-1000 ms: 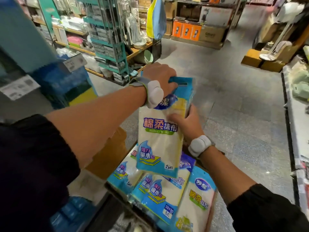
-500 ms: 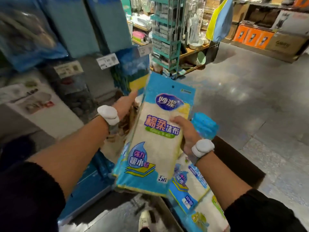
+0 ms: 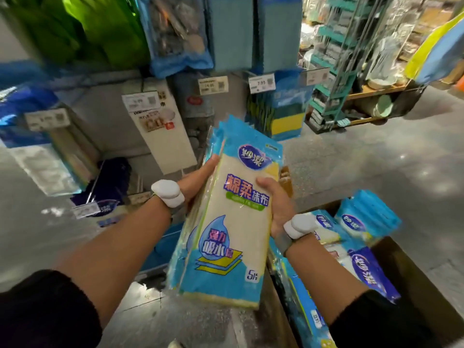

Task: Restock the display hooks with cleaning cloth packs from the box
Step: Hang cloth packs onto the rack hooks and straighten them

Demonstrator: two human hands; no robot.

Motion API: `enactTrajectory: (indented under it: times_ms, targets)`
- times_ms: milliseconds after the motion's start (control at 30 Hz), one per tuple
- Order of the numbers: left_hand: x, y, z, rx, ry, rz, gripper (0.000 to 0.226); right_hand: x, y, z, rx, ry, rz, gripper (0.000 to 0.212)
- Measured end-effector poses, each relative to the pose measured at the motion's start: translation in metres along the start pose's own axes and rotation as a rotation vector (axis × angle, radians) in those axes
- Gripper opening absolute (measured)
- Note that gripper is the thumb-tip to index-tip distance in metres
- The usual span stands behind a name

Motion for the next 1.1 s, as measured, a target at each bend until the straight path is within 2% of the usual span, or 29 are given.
enactTrajectory:
  times_ms: [100,133,233,300,433,533,600,667,700,733,800,1000,1100]
  targets:
    - [0.038,-0.009,-0.029,0.071,0.076,0.088,0.100,-0.018,-0.024,0.021,0.023,0.103,0.156,0.085]
    - [0.051,-0.006,-0.036,0.088,0.080,0.112,0.104,-0.027,-0.032,0.030,0.054,0.114,0.198,0.093]
    - [0.083,0.000,-0.051,0.107,0.109,0.124,0.108,-0.050,-0.046,0.052,0.173,0.112,0.195,0.086]
    - [0.116,0.010,-0.061,0.090,0.169,0.132,0.104,-0.076,-0.054,0.075,0.149,0.077,0.123,0.083]
    - [0.160,0.038,-0.070,0.001,0.246,0.091,0.072,-0.123,-0.070,0.102,0.088,0.098,0.053,0.066]
    - [0.188,0.051,-0.085,0.001,0.342,0.051,0.067,-0.143,-0.086,0.118,0.095,0.177,0.163,0.071]
    - [0.218,0.059,-0.094,-0.034,0.404,0.135,0.063,-0.166,-0.094,0.131,0.083,0.245,0.207,0.074]
    - [0.248,0.062,-0.104,-0.050,0.380,0.278,0.054,-0.192,-0.093,0.147,0.039,0.247,0.136,0.056]
    - [0.252,0.063,-0.105,-0.053,0.338,0.327,0.041,-0.196,-0.093,0.148,0.018,0.227,0.098,0.050]
    - [0.264,0.066,-0.110,-0.054,0.313,0.367,0.029,-0.205,-0.095,0.156,-0.007,0.189,0.035,0.048]
    - [0.279,0.070,-0.119,-0.040,0.298,0.388,0.024,-0.215,-0.099,0.163,-0.039,0.114,-0.087,0.056]
    - [0.312,0.089,-0.138,-0.049,0.128,0.441,0.010,-0.228,-0.106,0.181,-0.048,0.167,-0.134,0.054]
    - [0.326,0.089,-0.148,-0.097,0.009,0.518,0.011,-0.222,-0.111,0.180,-0.015,0.255,-0.069,0.050]
Point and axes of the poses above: each hand's wrist, its own y-axis away from the middle knuckle, its own x-axis out of the back of the hand, z = x × y, the point moved 2 cm from there along -y, towards the middle knuckle, and after that the axes turned 3 degrees about -y, right-handed, at the moved point
